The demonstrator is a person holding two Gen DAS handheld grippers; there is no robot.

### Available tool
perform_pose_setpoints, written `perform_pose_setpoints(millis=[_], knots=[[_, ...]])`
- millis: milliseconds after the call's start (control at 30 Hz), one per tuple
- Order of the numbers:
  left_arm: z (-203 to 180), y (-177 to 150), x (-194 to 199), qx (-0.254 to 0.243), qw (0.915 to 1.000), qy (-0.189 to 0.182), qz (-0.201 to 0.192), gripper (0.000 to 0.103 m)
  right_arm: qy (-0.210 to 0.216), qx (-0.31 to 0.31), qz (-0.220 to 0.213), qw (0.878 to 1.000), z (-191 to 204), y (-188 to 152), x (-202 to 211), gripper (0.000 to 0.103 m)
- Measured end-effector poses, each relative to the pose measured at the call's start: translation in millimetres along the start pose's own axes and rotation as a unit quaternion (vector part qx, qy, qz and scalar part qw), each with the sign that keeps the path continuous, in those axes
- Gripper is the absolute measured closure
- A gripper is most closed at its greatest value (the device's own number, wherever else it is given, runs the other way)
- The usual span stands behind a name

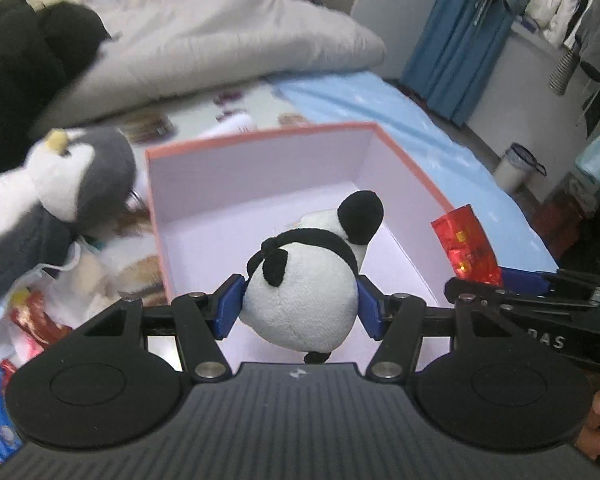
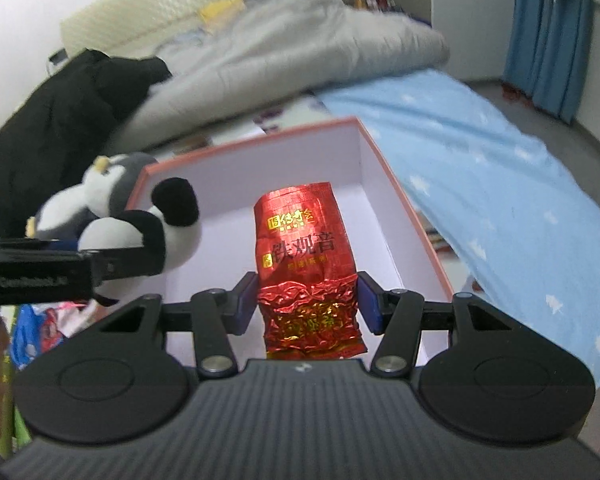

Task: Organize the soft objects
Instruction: 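Lift and carry the panda plush and red tea packet over the pink box with both grippers, then open the left gripper over the box while the right gripper releases the tea packet, then withdraw both grippers from the box back toward the pile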

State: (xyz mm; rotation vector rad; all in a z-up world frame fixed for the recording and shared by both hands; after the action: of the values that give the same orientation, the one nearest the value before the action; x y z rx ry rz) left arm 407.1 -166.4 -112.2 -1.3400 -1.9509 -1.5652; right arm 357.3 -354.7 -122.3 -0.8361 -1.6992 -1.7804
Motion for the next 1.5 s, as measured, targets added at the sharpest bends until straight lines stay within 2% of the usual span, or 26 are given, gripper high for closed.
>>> perform_pose_setpoints(millis=[200,233,300,533,933,1133,1300,1500], knots=[[8,-3,-5,0.009,0.9999,-0.006,0.008,0.036,-0.006,-0.002,0.012,1.0,-2,-7,-7,0.044],[9,-3,-3,0.012,0.9999,-0.008,0.007,0.036,-0.003,-0.001,0.012,1.0,-3,-6,-7,0.04],[11,-5,-1,0.017,0.9998,-0.011,0.006,0.035,0.003,-0.002,0.01,1.0,-3,-6,-6,0.037],[8,-13,17,0.0,0.9999,-0.007,-0.016,0.035,0.013,-0.007,-0.017,1.0,-1,-11,9,0.037],[-4,-43,87,-0.023,0.9959,-0.002,-0.088,0.035,0.035,0.003,-0.09,0.995,15,-32,63,0.037],[-11,-63,118,-0.029,0.9937,0.001,-0.109,0.035,0.043,0.015,-0.124,0.991,26,-43,94,0.037],[-12,-78,147,-0.023,0.9917,-0.008,-0.126,0.035,0.052,0.027,-0.14,0.988,38,-53,115,0.037],[-14,-96,184,-0.032,0.9883,0.012,-0.148,0.035,0.075,0.029,-0.145,0.986,53,-70,135,0.037]])
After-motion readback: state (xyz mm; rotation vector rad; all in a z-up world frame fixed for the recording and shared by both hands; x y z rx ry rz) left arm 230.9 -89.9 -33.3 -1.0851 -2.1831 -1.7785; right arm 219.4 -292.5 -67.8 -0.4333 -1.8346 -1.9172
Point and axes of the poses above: each gripper's, at about its wrist camera, not at the fingertips, and x roughly against the way its jaws point, z to its left, y to its top, the point moved 4 cm from there along -x, roughly the way its jaws point, and after that the axes turned 11 degrees about -y, right-handed, at the moved point
